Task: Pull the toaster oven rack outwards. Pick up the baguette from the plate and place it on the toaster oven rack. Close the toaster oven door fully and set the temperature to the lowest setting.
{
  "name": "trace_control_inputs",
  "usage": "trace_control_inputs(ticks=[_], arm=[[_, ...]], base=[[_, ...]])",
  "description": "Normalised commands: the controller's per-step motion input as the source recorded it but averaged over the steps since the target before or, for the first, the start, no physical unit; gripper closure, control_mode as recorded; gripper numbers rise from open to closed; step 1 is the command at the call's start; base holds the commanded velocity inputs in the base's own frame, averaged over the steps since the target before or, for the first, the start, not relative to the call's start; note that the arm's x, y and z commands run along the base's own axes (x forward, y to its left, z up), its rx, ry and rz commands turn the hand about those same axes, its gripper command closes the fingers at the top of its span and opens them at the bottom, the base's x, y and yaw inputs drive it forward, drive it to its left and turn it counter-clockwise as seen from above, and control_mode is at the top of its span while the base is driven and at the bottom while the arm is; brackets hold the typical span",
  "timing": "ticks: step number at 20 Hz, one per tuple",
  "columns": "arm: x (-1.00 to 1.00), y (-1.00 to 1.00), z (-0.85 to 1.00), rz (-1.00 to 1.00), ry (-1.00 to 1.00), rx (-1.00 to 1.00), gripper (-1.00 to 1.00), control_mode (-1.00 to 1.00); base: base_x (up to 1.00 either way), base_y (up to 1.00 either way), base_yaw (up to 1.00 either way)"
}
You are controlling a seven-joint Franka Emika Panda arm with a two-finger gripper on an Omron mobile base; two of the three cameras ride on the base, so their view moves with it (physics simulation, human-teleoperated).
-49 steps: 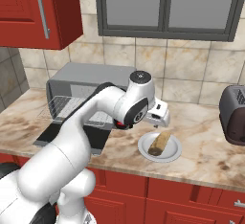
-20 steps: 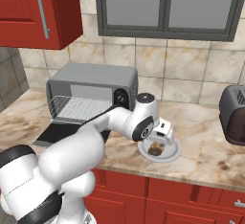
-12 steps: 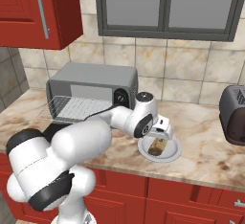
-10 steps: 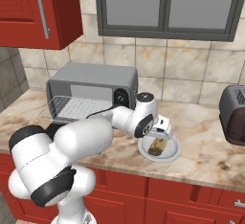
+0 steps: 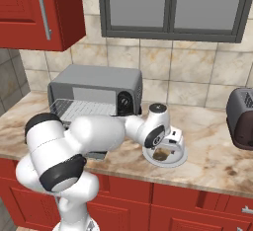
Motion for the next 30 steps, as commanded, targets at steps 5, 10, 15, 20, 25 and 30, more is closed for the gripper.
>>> trace_control_inputs(ticks=[5, 10, 15, 20, 25, 30], arm=[[0.07, 0.00, -0.07, 0.05, 0.00, 0.02, -1.00, -1.00], [0.03, 0.00, -0.08, 0.04, 0.00, 0.01, -1.00, -1.00], [0.16, 0.00, -0.21, 0.01, 0.00, 0.00, -1.00, -1.00], [0.26, 0.00, -0.25, 0.00, 0.00, 0.00, -1.00, -1.00], [0.01, 0.00, -0.20, 0.00, 0.00, 0.01, 1.00, -1.00], [-0.01, 0.00, -0.02, 0.02, 0.02, -0.02, 1.00, -1.00]], base=[[0.00, 0.00, 0.00], [0.00, 0.00, 0.00], [0.00, 0.00, 0.00], [0.00, 0.00, 0.00], [0.00, 0.00, 0.00], [0.00, 0.00, 0.00]])
